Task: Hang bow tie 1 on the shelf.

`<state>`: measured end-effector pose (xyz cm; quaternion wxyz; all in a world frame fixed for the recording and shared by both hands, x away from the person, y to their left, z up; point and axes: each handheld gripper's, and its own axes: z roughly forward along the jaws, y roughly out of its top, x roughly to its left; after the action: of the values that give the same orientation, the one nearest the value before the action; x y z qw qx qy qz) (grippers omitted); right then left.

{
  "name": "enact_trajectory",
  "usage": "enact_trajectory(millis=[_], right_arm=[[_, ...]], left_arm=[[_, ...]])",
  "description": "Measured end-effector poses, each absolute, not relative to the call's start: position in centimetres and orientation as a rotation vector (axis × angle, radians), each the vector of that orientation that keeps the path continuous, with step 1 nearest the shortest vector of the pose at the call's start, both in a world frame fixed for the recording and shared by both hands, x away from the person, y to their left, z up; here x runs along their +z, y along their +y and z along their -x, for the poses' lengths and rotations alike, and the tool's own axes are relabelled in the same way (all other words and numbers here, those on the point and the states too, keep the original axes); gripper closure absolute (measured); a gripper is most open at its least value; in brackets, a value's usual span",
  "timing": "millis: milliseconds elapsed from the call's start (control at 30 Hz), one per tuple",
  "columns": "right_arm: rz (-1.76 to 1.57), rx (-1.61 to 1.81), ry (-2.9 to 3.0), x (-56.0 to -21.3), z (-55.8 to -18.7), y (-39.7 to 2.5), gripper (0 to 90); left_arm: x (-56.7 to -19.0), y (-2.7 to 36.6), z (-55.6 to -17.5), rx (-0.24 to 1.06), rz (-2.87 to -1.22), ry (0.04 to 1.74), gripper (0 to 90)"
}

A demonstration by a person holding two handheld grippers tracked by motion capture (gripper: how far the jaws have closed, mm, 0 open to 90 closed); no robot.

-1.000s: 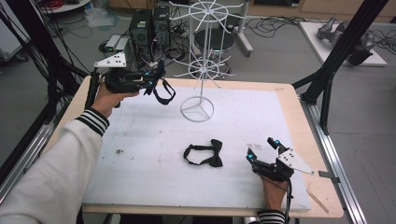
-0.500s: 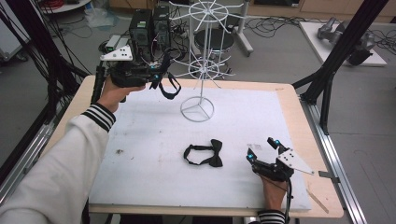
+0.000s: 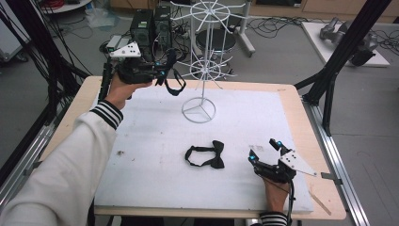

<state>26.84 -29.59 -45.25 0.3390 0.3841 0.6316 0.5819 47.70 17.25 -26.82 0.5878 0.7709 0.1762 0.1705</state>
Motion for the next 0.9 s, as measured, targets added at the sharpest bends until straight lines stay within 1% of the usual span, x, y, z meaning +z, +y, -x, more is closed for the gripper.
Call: enact_trajectory(millis=[267,900], right_arm=[[-1.006,1.515,1.645,-45.26,-26.82,-29.59,10.9],[-0.997,1.512,1.645,-45.26,-26.84,-29.58,10.9]], left_arm=[[-26.84,16.63,-48.25,0.433,-1.817,0.423,74.9],[-26.79,16.57,-47.88,0.435,-1.822,0.421,74.9]])
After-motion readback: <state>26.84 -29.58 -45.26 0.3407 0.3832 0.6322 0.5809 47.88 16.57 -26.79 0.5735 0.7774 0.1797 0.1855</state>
